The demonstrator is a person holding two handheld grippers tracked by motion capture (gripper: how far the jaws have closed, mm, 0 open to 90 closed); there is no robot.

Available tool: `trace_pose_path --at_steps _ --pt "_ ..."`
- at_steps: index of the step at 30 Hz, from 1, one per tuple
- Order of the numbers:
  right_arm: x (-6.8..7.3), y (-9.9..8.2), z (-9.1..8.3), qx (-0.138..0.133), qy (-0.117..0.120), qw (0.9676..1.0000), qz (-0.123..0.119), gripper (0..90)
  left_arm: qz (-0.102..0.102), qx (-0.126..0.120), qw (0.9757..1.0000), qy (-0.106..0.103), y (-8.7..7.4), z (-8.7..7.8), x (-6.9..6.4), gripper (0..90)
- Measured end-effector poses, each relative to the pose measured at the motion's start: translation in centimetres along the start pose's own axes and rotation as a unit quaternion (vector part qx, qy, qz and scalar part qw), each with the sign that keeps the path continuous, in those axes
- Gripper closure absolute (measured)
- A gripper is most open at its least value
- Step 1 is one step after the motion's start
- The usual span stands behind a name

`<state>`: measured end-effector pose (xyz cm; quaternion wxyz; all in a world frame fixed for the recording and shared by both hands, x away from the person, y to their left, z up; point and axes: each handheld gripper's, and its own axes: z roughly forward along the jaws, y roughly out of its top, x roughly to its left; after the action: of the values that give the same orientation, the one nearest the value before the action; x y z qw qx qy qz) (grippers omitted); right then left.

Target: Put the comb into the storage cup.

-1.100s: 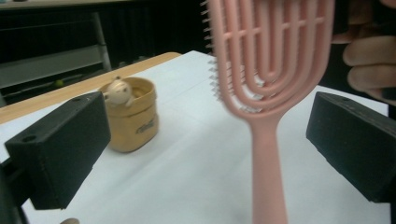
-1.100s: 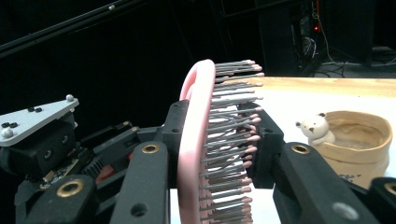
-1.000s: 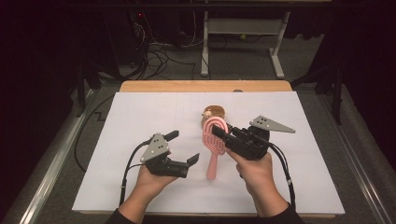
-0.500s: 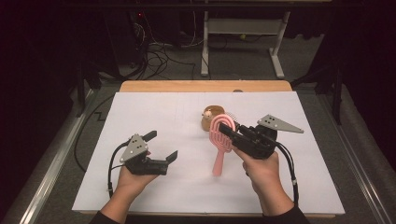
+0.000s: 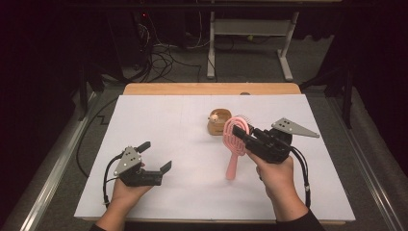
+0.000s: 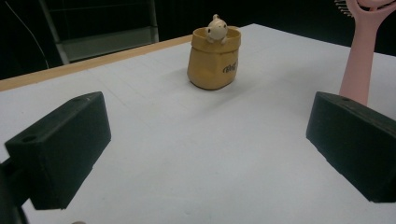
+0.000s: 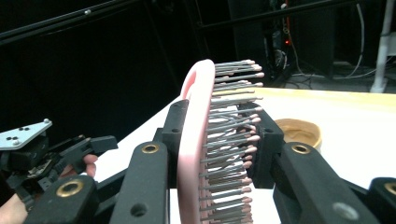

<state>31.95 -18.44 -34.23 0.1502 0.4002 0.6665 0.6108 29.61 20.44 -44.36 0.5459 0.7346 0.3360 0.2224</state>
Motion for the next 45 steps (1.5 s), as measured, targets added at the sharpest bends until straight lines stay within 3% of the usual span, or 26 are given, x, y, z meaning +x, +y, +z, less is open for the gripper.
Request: trace_pose_path --at_steps 4,10,24,45 --pt "-0.3 0.2 -0.5 -0.007 -0.006 1.0000 0.000 67.2 -0.012 -0.009 0.9999 0.003 0.0 -0.3 0.4 0.0" --pt "-0.9 0.3 -1.1 -0.013 -0.016 0.9998 0.003 67.1 0.004 -0.011 0.9999 0.010 -0.3 -0.4 0.4 0.0" --pt "-2.6 1.0 -2.2 -0.031 -0.046 0.9984 -0.007 67.1 0.000 -0.022 0.9997 0.010 -0.2 -0.4 0.3 0.0" --pt "-3.0 2.0 -2.0 -0.057 -0.065 0.9961 -0.021 67.0 0.001 -0.017 0.9998 0.005 -0.2 -0.4 0.4 0.0"
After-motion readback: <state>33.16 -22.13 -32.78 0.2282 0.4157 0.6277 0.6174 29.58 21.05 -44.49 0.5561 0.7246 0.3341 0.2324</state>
